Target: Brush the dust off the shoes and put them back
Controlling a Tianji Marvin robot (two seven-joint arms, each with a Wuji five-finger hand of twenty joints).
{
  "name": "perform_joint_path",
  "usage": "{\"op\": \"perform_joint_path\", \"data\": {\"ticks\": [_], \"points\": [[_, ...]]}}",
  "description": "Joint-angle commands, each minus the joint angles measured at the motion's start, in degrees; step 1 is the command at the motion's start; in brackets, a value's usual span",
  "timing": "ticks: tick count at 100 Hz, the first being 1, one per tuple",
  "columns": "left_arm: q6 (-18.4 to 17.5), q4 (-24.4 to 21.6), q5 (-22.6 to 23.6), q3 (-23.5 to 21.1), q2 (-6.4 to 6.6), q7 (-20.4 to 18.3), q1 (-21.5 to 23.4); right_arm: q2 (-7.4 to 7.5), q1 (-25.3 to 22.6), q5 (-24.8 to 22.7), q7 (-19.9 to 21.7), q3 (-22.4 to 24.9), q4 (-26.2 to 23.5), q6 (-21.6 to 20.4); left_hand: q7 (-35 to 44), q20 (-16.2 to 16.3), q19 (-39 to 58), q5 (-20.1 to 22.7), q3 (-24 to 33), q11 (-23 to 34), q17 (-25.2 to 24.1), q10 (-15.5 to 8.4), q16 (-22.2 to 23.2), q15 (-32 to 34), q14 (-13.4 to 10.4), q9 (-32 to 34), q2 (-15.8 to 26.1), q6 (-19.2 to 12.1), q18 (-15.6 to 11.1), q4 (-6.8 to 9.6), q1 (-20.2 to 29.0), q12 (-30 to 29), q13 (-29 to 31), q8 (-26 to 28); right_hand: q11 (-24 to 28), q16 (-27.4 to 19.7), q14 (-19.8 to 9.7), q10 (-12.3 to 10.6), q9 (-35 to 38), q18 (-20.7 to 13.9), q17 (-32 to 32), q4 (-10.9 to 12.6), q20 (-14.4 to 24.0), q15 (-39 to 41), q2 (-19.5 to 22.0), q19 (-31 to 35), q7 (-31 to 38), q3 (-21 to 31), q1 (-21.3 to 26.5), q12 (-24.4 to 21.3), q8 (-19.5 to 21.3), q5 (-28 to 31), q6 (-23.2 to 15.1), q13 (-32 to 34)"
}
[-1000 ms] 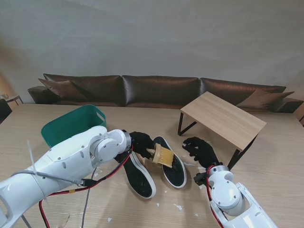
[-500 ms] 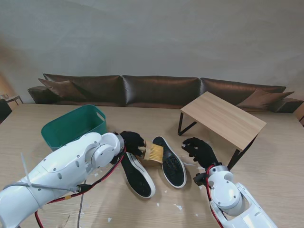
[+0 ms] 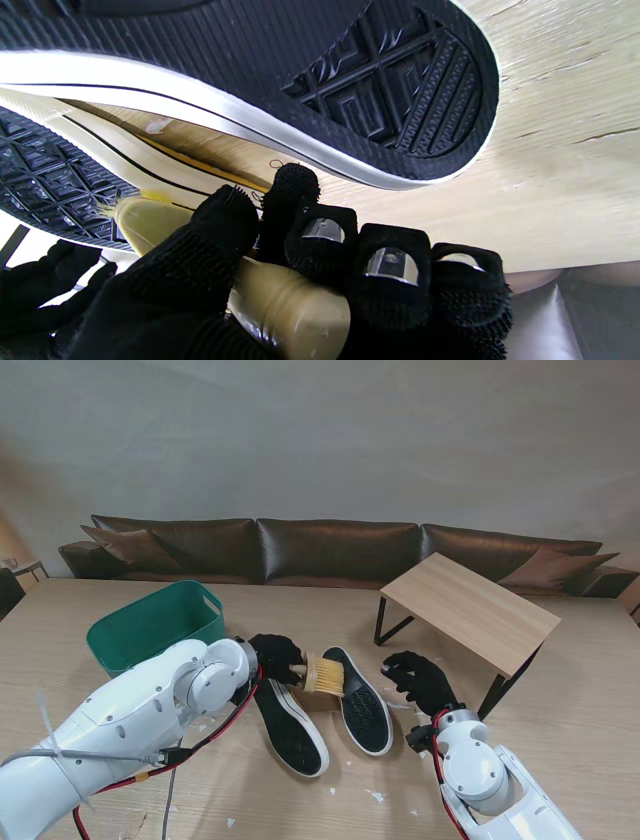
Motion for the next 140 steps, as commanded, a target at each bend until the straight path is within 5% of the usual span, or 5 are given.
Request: {"op": "perform_joint_path", "data": {"ticks": [1,32,83,109,140], "points": [[-0.16,-0.63,0.12,-0.9,-0.22,-0.62,0.44,-0.23,-0.12,0.11,0.84,-0.23,0.05,-0.14,0.6,0.31,4.67,0.89,0.89,1.39,0.32,-2.64,0.12,3.29,1.01,2.57,3.96,1.43,-1.11,1.92,1.79,0.12,3.13,0.4,0.68,0.81,0.06,0.89,-0.15,0.71,-12.41,0.97,-0.37,0.77,1.33,1.82,0.79,0.3,0.26,-0.82,-0.8,-1.76,0.19,1.07],[0.09,-7.39,2.55,-9.77,0.52,-1.41,6.15,-0.33,0.26,0.08,0.52,-0.52,0.6,-0.37,0.55,0.29,4.58,0.82,0.92,1.43,0.19,-2.59,0.13,3.23,1.11,2.54,3.9,1.5,-1.03,1.87,1.9,0.12,3.13,0.46,0.67,0.8,0.11,0.92,-0.16,0.7,-12.38,0.97,-0.35,0.76,1.34,1.84,0.78,0.29,0.33,-0.83,-0.81,-1.78,0.2,1.03],[-0.87,-25.65,17.19,-37.78,1.81,-2.79,27.45,-0.32,0.41,0.15,0.72,-0.96,1.14,-0.61,0.12,0.52,3.95,0.89,0.59,1.05,-0.62,-1.72,0.18,2.69,2.37,2.51,3.77,2.0,-0.2,1.99,2.51,0.16,3.07,0.48,0.76,0.82,-0.02,0.84,0.02,0.6,-12.33,0.97,-0.34,0.82,1.38,1.89,0.83,0.27,0.29,-0.79,-0.8,-1.77,0.23,1.14],[-0.99,-27.97,21.66,-46.34,1.36,2.17,33.29,-0.28,0.39,0.31,1.0,-1.17,1.32,-0.55,-0.17,0.96,3.54,1.06,0.53,0.9,-0.9,-1.34,0.33,2.38,2.89,2.53,3.67,2.29,0.55,2.01,2.79,0.32,3.05,0.5,0.73,0.81,0.1,0.96,0.09,0.65,-12.34,0.96,-0.37,0.83,1.36,1.89,0.82,0.29,0.35,-0.82,-0.82,-1.83,0.17,1.22],[2.41,-26.44,23.77,-50.53,0.86,7.27,36.14,-0.17,0.27,0.51,1.57,-1.28,1.36,-0.56,-0.53,1.45,2.74,1.13,0.65,0.71,-1.53,-0.65,0.56,2.03,3.77,2.52,3.41,2.77,1.49,2.03,3.22,0.49,3.0,0.53,0.69,0.8,0.09,0.97,-0.01,0.64,-12.33,0.94,-0.42,0.8,1.44,1.89,0.8,0.24,0.34,-0.83,-0.84,-1.88,0.19,1.2]]}}
